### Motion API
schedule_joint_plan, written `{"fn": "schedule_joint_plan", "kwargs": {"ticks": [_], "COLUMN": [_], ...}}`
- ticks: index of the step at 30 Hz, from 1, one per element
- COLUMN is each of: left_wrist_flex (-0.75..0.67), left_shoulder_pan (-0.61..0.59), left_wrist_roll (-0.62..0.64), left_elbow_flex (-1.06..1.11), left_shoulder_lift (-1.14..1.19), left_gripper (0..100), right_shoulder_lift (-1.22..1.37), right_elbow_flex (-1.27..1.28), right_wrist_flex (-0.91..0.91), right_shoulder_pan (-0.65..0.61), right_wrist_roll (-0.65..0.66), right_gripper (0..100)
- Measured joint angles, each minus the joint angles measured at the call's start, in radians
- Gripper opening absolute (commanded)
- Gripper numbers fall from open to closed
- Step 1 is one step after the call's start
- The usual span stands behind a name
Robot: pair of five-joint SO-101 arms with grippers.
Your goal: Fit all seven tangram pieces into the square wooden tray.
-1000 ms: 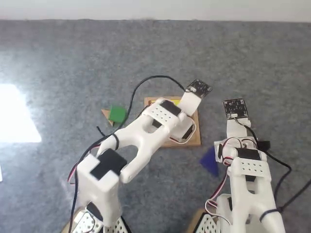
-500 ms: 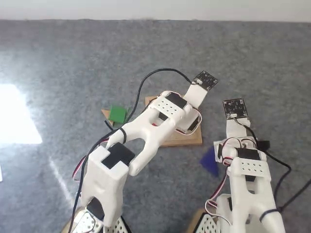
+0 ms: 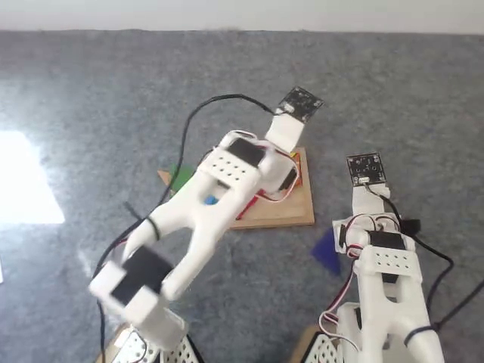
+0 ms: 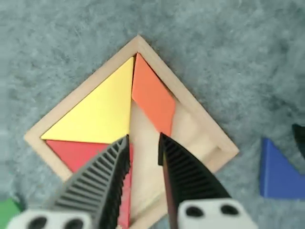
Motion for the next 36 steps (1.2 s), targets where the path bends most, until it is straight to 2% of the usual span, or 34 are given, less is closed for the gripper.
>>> {"fn": "schedule_joint_plan", "kwargs": {"ticks": [3,9,13,18,30,36], "left_wrist_flex": [0.048,0.161,0.215,0.218,0.092,0.083], "left_shoulder_pan": [-0.077,-0.462,-0.595,-0.614,-0.614,-0.614], "left_wrist_roll": [0.021,0.095,0.058,-0.031,-0.089,-0.097], "left_elbow_flex": [0.066,0.101,0.129,0.158,0.158,0.158], "left_shoulder_lift": [-0.106,-0.239,-0.236,-0.143,-0.014,-0.008], "left_gripper": [17,20,20,20,20,20], "right_shoulder_lift": [0.000,0.000,0.000,0.000,0.000,0.000], "right_elbow_flex": [0.000,0.000,0.000,0.000,0.000,0.000], "right_wrist_flex": [0.000,0.000,0.000,0.000,0.000,0.000], "right_shoulder_pan": [0.000,0.000,0.000,0.000,0.000,0.000], "right_wrist_roll": [0.000,0.000,0.000,0.000,0.000,0.000], "right_gripper": [51.9,51.9,51.9,51.9,51.9,51.9]}}
